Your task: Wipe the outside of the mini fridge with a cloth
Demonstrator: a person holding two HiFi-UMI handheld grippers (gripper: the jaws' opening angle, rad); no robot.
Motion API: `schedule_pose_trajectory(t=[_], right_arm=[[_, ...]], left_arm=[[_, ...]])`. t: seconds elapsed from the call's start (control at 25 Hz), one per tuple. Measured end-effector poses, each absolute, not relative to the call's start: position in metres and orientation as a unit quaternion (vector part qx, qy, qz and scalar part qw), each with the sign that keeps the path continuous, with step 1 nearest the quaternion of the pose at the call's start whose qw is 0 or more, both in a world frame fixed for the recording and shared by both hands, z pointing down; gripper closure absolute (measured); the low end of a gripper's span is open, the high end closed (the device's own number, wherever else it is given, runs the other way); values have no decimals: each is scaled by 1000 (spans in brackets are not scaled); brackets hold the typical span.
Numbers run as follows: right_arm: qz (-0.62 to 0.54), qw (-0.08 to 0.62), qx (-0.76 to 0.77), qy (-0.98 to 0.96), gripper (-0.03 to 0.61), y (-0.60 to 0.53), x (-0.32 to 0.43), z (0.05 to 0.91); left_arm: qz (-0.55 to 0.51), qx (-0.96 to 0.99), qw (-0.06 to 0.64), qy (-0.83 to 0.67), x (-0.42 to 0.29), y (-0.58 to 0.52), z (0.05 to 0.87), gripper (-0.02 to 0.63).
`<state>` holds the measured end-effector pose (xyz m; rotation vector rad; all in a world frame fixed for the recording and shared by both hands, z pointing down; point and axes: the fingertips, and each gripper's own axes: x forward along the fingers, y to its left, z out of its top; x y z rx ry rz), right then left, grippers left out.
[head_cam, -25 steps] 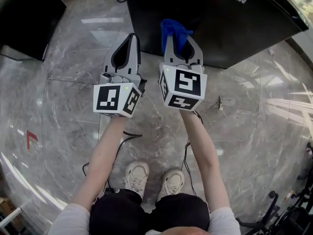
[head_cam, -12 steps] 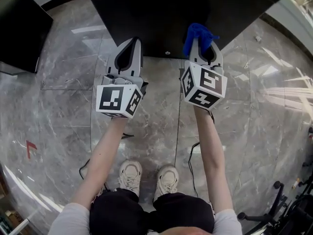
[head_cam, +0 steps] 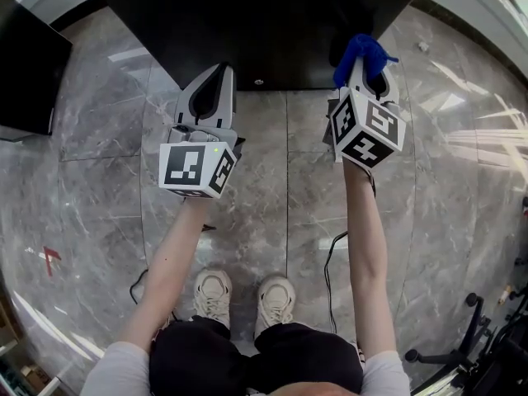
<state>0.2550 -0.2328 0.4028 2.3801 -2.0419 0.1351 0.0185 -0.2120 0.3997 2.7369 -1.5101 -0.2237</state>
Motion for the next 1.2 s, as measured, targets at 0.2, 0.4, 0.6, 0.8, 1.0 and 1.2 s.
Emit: schedule_pose_trajectory(t=[0.2, 0.4, 0.6, 0.8, 1.0, 1.2], right_arm=[[46, -3, 771, -635, 517, -233, 279, 406], [71, -20, 788, -612, 517, -235, 303, 410], [73, -20, 792, -606, 517, -231, 308, 413], [86, -46, 781, -616, 517, -208, 284, 414], [99, -47, 757, -644, 517, -188, 239, 423], [80, -38, 709, -700, 517, -195, 168, 418]], left_arm=[[-64, 875, 6, -479, 27, -212, 406, 609], [-63, 871, 12, -487, 23, -214, 409, 609], [-67, 863, 14, -500, 10, -217, 409, 609], [-71, 859, 17, -506, -1, -215, 405, 609], [-78, 854, 22, -514, -16, -213, 400, 609], [-96, 839, 33, -535, -46, -213, 398, 609]])
